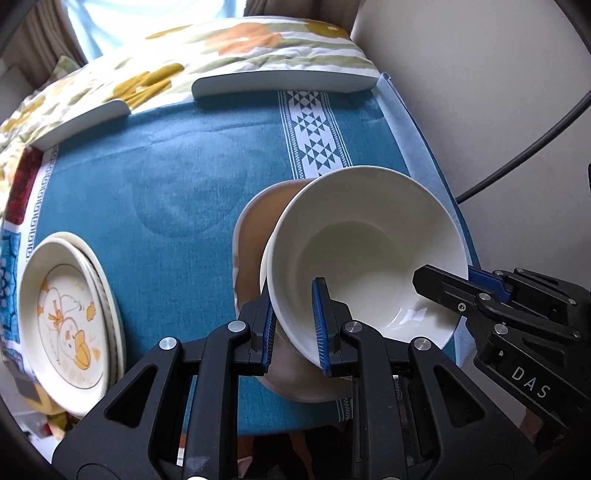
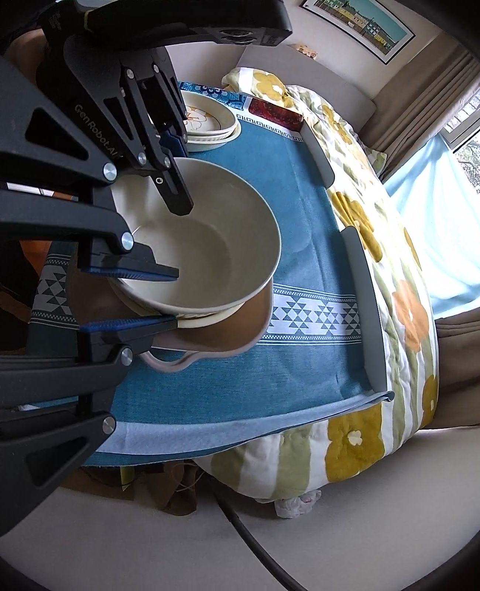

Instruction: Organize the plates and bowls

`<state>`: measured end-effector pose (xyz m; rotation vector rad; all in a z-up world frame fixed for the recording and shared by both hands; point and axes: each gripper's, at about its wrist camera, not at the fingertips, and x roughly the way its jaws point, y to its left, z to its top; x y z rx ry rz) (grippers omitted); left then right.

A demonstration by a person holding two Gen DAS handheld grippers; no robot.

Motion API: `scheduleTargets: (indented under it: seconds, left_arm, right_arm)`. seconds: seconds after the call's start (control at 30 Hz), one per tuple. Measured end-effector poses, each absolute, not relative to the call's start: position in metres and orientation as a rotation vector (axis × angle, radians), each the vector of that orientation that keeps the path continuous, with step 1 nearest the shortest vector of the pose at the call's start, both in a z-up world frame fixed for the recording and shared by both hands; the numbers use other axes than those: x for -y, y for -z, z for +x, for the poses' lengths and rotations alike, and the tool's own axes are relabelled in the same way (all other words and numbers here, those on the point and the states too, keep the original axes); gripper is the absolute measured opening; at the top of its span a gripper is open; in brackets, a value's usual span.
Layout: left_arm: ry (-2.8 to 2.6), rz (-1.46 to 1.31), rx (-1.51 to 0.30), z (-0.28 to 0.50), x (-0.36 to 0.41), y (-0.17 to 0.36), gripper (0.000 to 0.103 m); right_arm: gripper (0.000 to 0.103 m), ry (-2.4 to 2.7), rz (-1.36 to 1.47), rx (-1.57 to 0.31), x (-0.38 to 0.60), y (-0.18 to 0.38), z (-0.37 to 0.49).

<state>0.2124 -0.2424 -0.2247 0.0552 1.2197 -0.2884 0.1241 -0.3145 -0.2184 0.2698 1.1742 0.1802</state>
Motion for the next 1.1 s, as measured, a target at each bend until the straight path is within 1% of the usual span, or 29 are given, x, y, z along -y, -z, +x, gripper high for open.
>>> scheduleTargets:
  seconds: [0.3, 0.73, 0.8, 0.83, 0.87, 0.9, 0.93, 1.0, 1.1]
  left_arm:
    - [0.267, 0.119, -1.212, 0.213, 0.249, 0.223, 0.016]
    - [0.279, 0.082, -1.232, 0.218, 0.241, 0.224, 0.017]
    - [0.287, 0.081, -1.235, 0.218, 0.241, 0.224, 0.020]
    - [0.296, 0.078, -1.237, 0.218, 0.242, 0.224, 0.026]
    - [0.314, 0.066, -1.239, 0.217, 0.242, 0.225, 0.036]
    - [0.338, 0.047, -1.243, 0.217, 0.243, 0.224, 0.043]
    - [0.335, 0.042, -1.240, 0.216, 0.243, 0.223, 0.047]
    - [0.336, 0.046, -1.233, 0.215, 0.244, 0.221, 0.050]
    - [0.334, 0.046, -1.216, 0.213, 0.243, 0.212, 0.051]
  right_arm:
    - [0.017, -0.173, 0.265, -1.184, 0.313, 0.221, 0.124]
    - [0.017, -0.161, 0.251, -1.201, 0.310, 0.222, 0.125]
    - [0.017, -0.160, 0.259, -1.201, 0.311, 0.222, 0.125]
    - [0.017, -0.158, 0.261, -1.202, 0.311, 0.222, 0.125]
    - [0.017, -0.158, 0.263, -1.202, 0.311, 0.222, 0.124]
    - [0.017, -0.157, 0.263, -1.203, 0.312, 0.221, 0.124]
    - [0.017, -0.157, 0.266, -1.202, 0.312, 0.221, 0.124]
    - [0.017, -0.157, 0.281, -1.190, 0.315, 0.219, 0.124]
    - [0.017, -0.154, 0.302, -1.157, 0.319, 0.210, 0.121]
